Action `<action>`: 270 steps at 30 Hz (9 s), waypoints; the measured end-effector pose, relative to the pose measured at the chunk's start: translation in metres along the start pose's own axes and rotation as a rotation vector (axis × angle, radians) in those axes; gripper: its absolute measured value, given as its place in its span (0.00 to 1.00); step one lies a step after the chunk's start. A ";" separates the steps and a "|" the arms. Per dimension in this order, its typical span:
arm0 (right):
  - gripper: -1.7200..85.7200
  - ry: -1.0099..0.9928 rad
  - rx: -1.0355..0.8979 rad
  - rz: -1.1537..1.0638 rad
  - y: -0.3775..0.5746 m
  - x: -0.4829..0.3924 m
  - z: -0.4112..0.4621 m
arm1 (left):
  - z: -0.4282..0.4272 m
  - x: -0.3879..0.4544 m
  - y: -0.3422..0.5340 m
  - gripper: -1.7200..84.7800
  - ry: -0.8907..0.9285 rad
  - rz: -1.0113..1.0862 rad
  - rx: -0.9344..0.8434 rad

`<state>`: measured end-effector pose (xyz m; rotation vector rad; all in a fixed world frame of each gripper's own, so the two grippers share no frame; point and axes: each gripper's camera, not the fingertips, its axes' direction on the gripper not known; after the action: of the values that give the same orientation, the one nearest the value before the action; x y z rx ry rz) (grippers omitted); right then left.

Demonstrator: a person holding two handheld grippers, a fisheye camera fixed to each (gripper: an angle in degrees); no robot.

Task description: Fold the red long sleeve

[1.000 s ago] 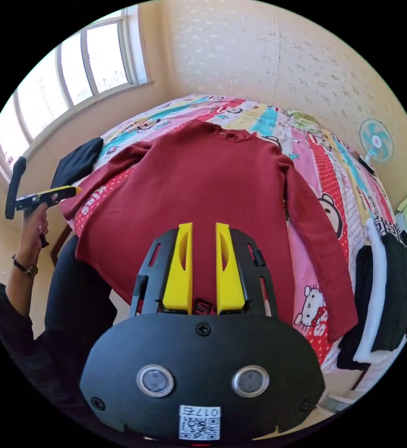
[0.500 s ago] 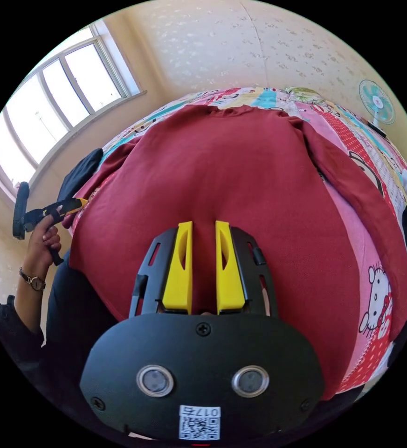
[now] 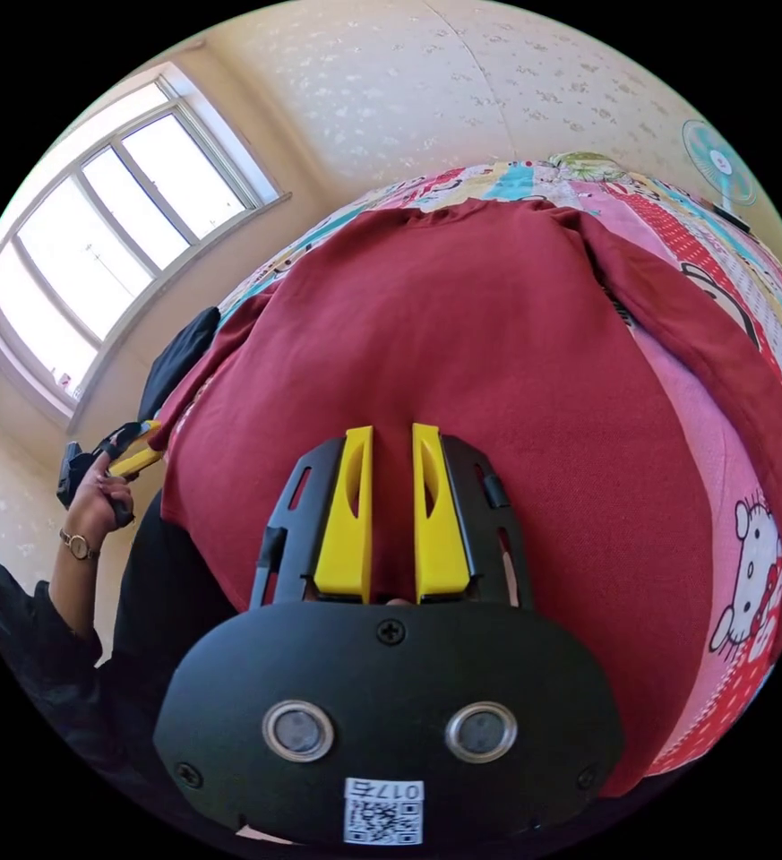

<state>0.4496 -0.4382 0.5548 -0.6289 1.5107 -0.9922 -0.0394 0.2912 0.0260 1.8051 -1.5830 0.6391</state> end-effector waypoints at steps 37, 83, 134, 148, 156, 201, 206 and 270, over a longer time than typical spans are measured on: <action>0.04 -0.434 0.034 0.161 -0.007 0.114 -0.047 | 0.243 0.368 0.132 0.14 -0.070 1.164 -0.478; 0.10 0.481 -0.403 -0.002 0.060 -0.100 0.032 | 0.052 0.149 0.109 0.11 -0.290 1.019 -0.609; 0.07 0.467 -0.348 -0.005 -0.255 -0.048 0.239 | 0.240 0.113 0.074 0.12 -0.026 1.092 -0.327; 0.11 0.565 -0.173 0.103 -0.254 -0.004 0.142 | 0.249 0.109 0.071 0.12 -0.021 1.091 -0.321; 0.16 0.473 -0.013 0.269 -0.171 0.024 -0.047 | 0.254 0.108 0.072 0.12 -0.022 1.086 -0.320; 0.12 -0.234 0.213 -0.098 -0.255 -0.257 0.046 | 0.251 0.115 0.111 0.12 0.000 1.063 -0.286; 0.13 -0.035 0.174 0.015 -0.213 -0.200 0.025 | 0.251 0.118 0.114 0.12 0.008 1.054 -0.296; 0.05 -0.628 0.349 0.257 0.083 -0.085 -0.348 | -0.074 -0.004 0.077 0.06 0.619 0.780 -0.561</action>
<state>0.1398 -0.2434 0.5195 -0.4249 0.8142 -0.7393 -0.1119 0.3439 0.0841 0.4722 -1.7381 0.8681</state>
